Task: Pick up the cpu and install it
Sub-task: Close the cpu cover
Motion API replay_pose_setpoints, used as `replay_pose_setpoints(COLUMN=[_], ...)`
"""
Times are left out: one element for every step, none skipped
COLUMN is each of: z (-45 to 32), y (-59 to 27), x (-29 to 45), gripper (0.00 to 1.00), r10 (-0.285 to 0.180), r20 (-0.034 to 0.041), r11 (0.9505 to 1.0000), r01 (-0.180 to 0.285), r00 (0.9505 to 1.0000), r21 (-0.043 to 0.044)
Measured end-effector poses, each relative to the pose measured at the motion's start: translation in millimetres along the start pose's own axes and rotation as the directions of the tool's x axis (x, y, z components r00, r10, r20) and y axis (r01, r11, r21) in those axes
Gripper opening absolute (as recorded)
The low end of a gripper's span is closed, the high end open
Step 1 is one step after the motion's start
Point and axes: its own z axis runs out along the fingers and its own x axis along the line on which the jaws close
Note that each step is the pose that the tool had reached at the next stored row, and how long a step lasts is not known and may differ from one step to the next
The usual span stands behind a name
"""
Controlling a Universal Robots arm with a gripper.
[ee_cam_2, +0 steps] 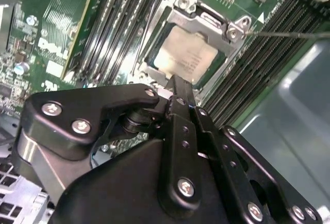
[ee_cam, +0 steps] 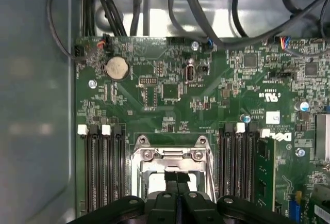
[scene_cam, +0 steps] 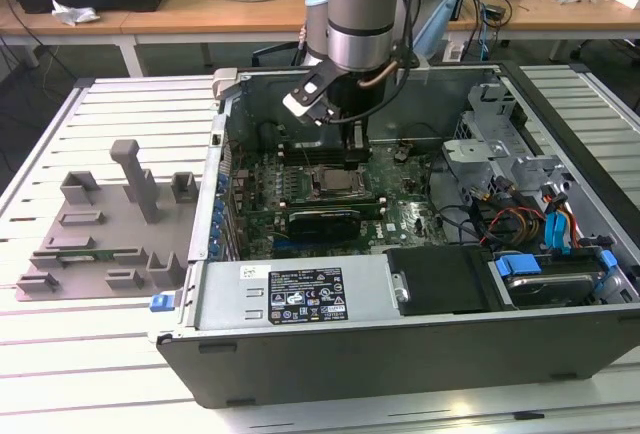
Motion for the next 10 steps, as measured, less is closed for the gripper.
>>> replay_pose_setpoints(z=[1.0,1.8,2.1,2.4,2.7,2.9,3.1,3.3,3.4,3.4], y=[-1.5,-3.9,-5.1,-6.4,-7.5,-8.6,-9.4,-10.1,-11.1,-11.3], x=[-0.2,-0.4,-0.5,-0.5,-0.5,-0.5,-0.5,-0.5,-0.5,-0.5], gripper=[0.11,0.11,0.11,0.11,0.11,0.11,0.11,0.11,0.11,0.11], r10=[0.0,0.0,0.0,0.0,0.0,0.0,0.0,0.0,0.0,0.0], r20=[0.0,0.0001,0.0002,0.0001,0.0,0.0002,0.0002,0.0001,0.0001,0.0001], r11=[1.0,1.0,1.0,1.0,1.0,1.0,1.0,1.0,1.0,1.0], r01=[0.0,0.0,0.0,0.0,0.0,0.0,0.0,0.0,0.0,0.0], r00=[1.0,1.0,1.0,1.0,1.0,1.0,1.0,1.0,1.0,1.0], r21=[0.0001,0.0001,0.0001,0.0001,0.0001,0.0001,0.0001,0.0,0.0001,0.0001])
